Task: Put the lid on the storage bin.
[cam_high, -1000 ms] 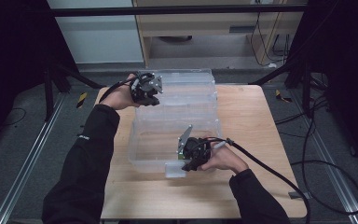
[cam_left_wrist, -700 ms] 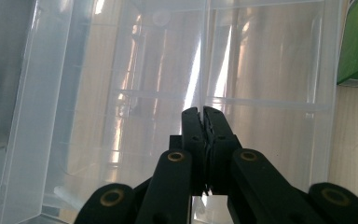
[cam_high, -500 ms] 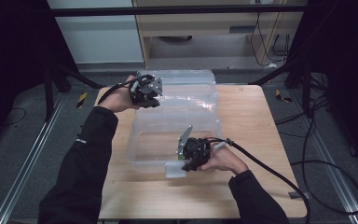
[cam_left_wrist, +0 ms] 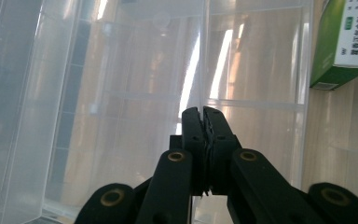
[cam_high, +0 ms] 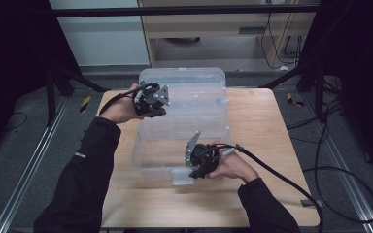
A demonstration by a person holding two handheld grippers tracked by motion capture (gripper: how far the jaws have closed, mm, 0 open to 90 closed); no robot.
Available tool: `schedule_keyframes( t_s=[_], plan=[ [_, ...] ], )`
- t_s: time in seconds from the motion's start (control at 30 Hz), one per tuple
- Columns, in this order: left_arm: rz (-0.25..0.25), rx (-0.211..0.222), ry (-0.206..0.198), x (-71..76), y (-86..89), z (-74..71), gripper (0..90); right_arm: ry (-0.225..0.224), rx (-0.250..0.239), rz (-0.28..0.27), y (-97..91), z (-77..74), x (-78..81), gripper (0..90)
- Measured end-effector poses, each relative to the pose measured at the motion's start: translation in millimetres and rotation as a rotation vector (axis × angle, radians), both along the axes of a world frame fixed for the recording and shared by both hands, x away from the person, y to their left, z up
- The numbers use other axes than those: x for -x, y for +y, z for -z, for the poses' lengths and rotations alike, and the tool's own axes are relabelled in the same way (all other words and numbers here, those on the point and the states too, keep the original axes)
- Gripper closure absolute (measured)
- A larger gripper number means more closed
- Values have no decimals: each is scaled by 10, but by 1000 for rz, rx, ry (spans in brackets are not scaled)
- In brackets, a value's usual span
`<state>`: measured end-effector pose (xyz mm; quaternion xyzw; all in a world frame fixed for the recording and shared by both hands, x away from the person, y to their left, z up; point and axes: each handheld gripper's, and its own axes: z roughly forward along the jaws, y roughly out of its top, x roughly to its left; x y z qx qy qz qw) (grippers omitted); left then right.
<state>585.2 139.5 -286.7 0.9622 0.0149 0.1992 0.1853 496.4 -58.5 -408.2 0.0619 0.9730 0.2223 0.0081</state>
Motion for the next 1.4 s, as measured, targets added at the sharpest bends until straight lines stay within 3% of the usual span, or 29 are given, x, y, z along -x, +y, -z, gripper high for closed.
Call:
schedule_keyframes(
  t_s=[0.8,1.4],
  plan=[
    [7,60,-51,481,97,111,881,6,3,3,3,-3,8,673],
    [25,70,-26,742,145,237,875,-11,1,6,-1,-9,31,667]
  ],
)
